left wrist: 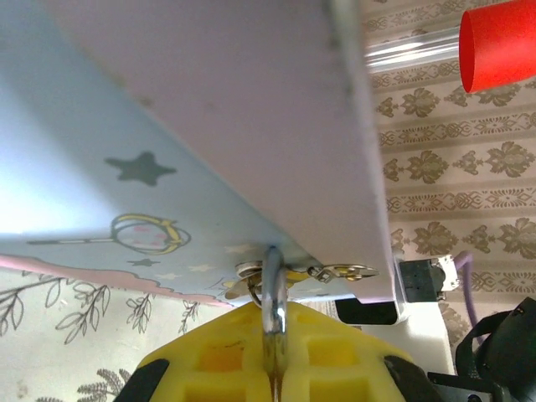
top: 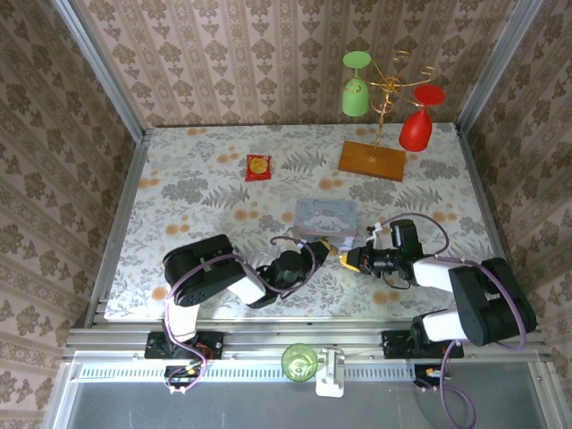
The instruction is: Unlock a padlock with a key
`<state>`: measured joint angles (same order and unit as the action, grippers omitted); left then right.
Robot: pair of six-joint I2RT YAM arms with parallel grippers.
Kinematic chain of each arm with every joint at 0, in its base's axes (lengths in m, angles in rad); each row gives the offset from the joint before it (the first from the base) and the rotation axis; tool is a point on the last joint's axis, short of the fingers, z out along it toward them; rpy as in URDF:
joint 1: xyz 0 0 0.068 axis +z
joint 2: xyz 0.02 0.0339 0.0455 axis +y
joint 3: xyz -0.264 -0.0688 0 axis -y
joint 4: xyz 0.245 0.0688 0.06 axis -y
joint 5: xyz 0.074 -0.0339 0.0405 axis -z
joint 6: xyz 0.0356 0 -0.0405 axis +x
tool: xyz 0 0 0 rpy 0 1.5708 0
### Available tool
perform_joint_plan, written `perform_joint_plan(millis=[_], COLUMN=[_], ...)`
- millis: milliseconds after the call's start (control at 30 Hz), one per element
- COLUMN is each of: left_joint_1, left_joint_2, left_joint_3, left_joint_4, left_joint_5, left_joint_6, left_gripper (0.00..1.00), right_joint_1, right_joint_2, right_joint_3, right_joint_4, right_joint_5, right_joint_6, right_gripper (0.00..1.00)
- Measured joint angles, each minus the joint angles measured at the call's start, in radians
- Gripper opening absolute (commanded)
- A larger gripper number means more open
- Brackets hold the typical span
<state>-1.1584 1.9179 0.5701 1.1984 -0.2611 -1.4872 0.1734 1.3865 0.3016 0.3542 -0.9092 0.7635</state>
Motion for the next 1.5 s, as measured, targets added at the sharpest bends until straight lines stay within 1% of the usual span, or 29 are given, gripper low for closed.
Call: perform_joint_plan(millis=[200,333,433,533,800,833,900,933,1133,1233,1300,1400,1500], left_joint_1=[0.015,0.016,0.016,0.016,0.021,0.023,0.021,0.017,0.021,0.025,0.040,0.069,0.088], left_joint_2=[-0.012,-0.013,-0.014,-0.013,-0.020,-0.023,-0.037,-0.045,-0.053,-0.053,-0.053,-0.061,-0.068], left_joint_3=[0.000,0.000,0.000,0.002,0.002,0.002,0.000,0.000,0.000,0.000,-0.001,-0.001,0.001], left_joint_4=[-0.001,-0.001,-0.007,-0.020,-0.018,-0.018,-0.013,-0.011,-0.010,-0.003,0.009,0.018,0.026], left_joint_5=[0.008,0.018,0.029,0.043,0.065,0.068,0.114,0.125,0.150,0.161,0.195,0.245,0.272], left_joint_6=[0.012,0.014,0.019,0.021,0.021,0.021,0.021,0.021,0.021,0.021,0.021,0.024,0.025], left_gripper=[0.00,0.00,0.00,0.00,0.00,0.00,0.00,0.00,0.00,0.00,0.00,0.00,0.00], right_joint_1=[-0.001,-0.007,-0.028,-0.047,-0.087,-0.094,-0.119,-0.127,-0.128,-0.128,-0.129,-0.133,-0.135], right_joint_2=[0.077,0.105,0.161,0.185,0.174,0.177,0.199,0.208,0.234,0.194,0.108,-0.064,-0.164], right_joint_3=[0.014,0.027,0.031,0.031,0.051,0.053,0.066,0.072,0.070,0.050,0.013,-0.032,-0.052], right_joint_4=[0.076,0.063,0.084,0.084,0.012,0.013,0.040,0.046,0.095,0.091,0.076,0.021,0.001], right_joint_5=[-0.071,-0.100,-0.145,-0.177,-0.208,-0.215,-0.193,-0.203,-0.225,-0.204,-0.166,-0.101,-0.069], right_joint_6=[0.077,0.081,0.086,0.080,0.043,0.044,0.053,0.055,0.087,0.097,0.096,0.092,0.089], right_gripper=[0.00,0.00,0.00,0.00,0.00,0.00,0.00,0.00,0.00,0.00,0.00,0.00,0.00])
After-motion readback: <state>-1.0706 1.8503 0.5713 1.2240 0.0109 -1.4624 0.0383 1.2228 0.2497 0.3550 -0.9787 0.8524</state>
